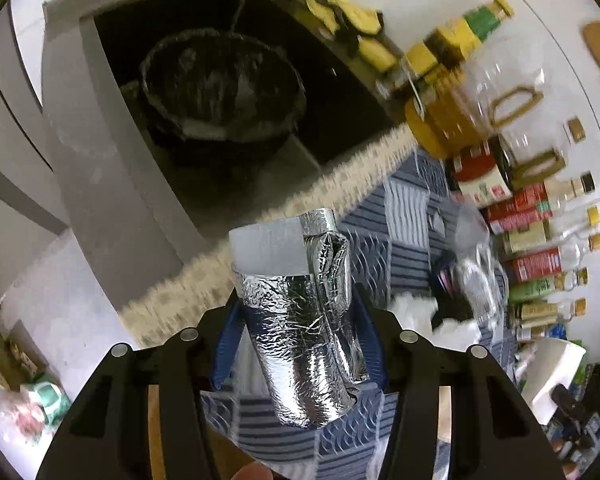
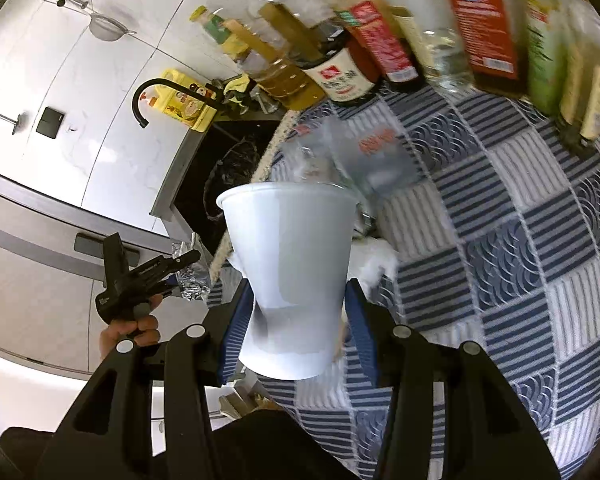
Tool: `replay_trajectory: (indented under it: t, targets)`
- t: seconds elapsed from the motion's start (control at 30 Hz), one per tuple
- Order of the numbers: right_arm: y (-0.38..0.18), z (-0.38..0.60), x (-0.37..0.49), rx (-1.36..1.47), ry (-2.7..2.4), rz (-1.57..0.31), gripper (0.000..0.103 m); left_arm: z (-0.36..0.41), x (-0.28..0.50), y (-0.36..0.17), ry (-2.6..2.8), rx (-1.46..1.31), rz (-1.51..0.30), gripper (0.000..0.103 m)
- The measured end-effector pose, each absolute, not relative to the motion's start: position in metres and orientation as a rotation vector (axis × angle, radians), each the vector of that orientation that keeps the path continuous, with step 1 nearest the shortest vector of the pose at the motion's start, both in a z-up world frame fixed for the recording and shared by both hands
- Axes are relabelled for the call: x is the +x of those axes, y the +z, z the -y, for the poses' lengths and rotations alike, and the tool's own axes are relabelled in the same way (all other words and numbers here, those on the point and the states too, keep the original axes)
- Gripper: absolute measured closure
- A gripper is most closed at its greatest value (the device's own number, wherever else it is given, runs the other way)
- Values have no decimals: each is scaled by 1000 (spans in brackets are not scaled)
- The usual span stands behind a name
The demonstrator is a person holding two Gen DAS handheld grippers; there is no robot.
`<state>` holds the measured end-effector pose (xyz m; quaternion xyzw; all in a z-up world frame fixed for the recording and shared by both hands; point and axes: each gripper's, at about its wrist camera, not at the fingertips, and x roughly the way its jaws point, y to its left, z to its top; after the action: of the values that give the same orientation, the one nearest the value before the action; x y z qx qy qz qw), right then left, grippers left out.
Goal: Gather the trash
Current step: 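Carry the foil roll with the left gripper while the right carries the cup toward the sink bin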
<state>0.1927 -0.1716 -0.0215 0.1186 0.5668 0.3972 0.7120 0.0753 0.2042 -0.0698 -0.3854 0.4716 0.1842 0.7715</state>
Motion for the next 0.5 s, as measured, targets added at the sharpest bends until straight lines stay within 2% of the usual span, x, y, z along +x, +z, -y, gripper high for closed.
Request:
replay_trajectory:
  t: [0.37,0.5]
  targets:
    - [-5,47,206,183,938,-1264,55,-283,80,-50,351,-848,-961,53]
    - [1,2,216,181,947,-1260,55,-313,96,-53,317,-833,-993,53]
